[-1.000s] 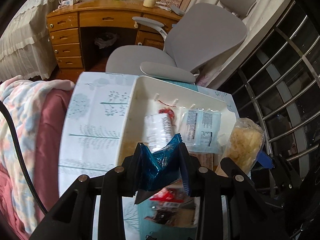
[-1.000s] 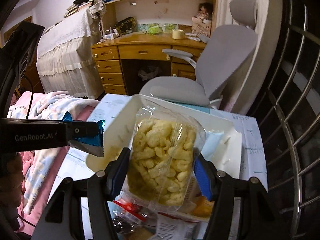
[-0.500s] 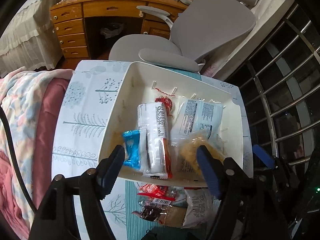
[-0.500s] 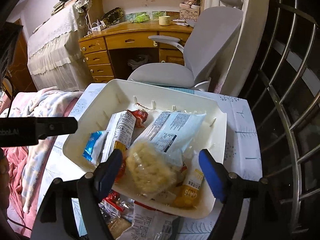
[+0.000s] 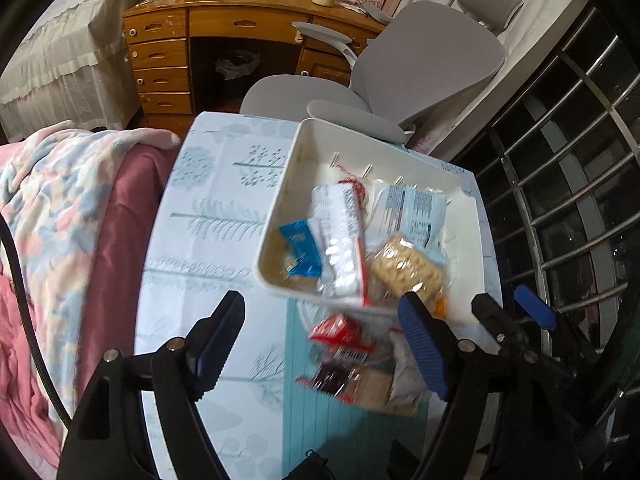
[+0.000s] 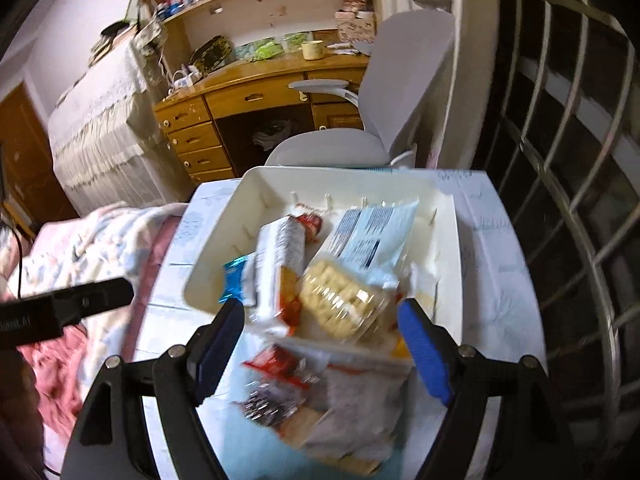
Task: Organize snacks
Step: 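Open both tools to drop the snacks into the tray, then move both open tools from the tray back to the remaining snacks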
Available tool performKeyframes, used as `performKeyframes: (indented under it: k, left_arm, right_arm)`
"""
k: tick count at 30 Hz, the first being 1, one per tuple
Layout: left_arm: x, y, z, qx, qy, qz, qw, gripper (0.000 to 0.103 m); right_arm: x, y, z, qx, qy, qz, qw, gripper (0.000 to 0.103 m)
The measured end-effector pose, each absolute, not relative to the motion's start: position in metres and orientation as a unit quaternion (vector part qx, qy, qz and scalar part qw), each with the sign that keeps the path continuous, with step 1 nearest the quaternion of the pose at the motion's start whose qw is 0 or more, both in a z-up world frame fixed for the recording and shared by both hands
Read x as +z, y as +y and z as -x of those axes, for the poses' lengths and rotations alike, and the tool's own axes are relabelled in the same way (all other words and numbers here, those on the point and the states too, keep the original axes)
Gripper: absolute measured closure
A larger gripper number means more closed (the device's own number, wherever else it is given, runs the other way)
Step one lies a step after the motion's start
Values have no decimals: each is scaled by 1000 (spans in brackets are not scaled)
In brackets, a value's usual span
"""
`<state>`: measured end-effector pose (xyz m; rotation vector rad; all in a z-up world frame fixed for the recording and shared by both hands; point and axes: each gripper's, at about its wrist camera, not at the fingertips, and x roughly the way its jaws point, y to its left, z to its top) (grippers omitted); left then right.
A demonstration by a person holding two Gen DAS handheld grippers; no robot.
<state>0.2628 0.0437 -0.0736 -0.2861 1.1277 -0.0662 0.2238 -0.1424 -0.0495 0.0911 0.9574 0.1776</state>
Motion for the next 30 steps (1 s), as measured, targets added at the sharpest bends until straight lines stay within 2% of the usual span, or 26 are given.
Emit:
performKeyframes:
  k: [13, 30]
  left_arm:
    - [-66, 83, -165, -38, 530, 102, 841, 25]
    - [-82, 47, -122, -85, 559, 63, 822, 25]
  right_arm:
    - [-47, -126, -131, 47, 462, -80, 882, 23]
    - [-82, -154, -81, 37, 503, -147, 851, 23]
